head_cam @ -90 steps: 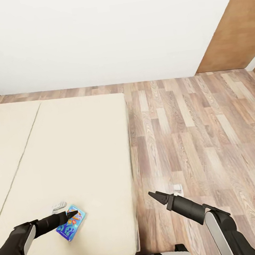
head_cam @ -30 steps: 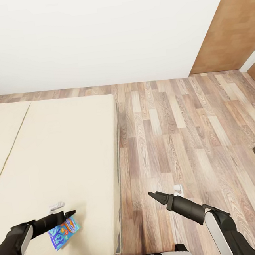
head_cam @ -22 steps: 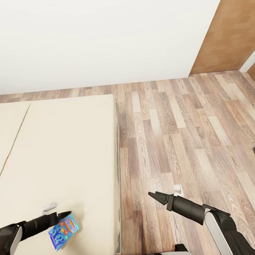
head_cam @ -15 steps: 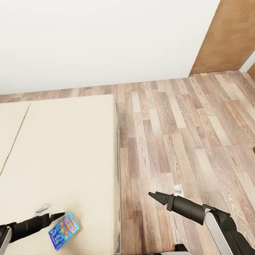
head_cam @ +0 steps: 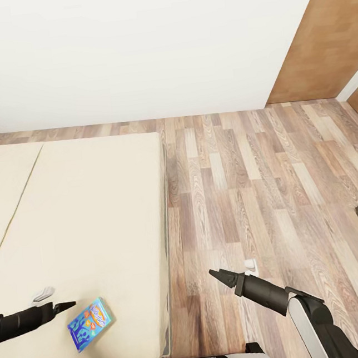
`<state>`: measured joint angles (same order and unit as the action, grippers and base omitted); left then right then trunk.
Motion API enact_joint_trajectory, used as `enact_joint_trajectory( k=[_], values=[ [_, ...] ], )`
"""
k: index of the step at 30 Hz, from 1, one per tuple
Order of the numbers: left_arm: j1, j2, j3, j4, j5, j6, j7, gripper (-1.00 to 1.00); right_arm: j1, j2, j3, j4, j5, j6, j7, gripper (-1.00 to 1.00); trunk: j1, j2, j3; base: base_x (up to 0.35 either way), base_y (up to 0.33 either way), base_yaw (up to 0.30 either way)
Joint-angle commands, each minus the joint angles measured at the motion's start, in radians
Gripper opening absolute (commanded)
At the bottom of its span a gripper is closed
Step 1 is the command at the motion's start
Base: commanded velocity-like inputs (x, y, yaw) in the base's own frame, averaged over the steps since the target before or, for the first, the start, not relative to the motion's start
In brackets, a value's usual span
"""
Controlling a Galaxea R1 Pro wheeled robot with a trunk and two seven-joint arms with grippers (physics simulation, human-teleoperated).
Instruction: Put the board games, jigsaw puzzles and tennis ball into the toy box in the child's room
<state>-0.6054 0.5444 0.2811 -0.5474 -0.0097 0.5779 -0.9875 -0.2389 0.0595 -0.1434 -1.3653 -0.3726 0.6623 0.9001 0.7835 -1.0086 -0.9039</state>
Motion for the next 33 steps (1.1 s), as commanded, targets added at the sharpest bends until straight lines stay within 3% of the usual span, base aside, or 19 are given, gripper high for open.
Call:
enact_joint_trajectory(
  k=[1,9,25,33],
  values=[
    [0.0,0.002,0.004,0.0,-0.003,0.021,-0.004,1.0,0.0,0.001,-0.002,0.0,-0.003,0.006,0.002,1.0,0.0,0.0,-0.001,0.0,0.0,0.0],
    [0.0,0.023,0.004,0.0,-0.007,0.109,-0.001,1.0,0.0,0.0,-0.002,0.0,-0.003,0.006,0.003,1.0,0.0,0.0,-0.001,0.0,0.0,0.0],
    [0.0,0.021,-0.004,0.006,-0.007,0.135,0.017,1.0,0.0,0.0,-0.002,0.0,-0.002,0.006,0.002,1.0,0.0,0.0,-0.001,0.0,0.0,0.0],
    [0.0,-0.001,-0.003,0.01,-0.005,0.137,0.135,1.0,0.0,-0.001,-0.002,0.0,-0.002,0.006,0.003,1.0,0.0,0.0,-0.001,0.0,0.0,0.0]
  ],
)
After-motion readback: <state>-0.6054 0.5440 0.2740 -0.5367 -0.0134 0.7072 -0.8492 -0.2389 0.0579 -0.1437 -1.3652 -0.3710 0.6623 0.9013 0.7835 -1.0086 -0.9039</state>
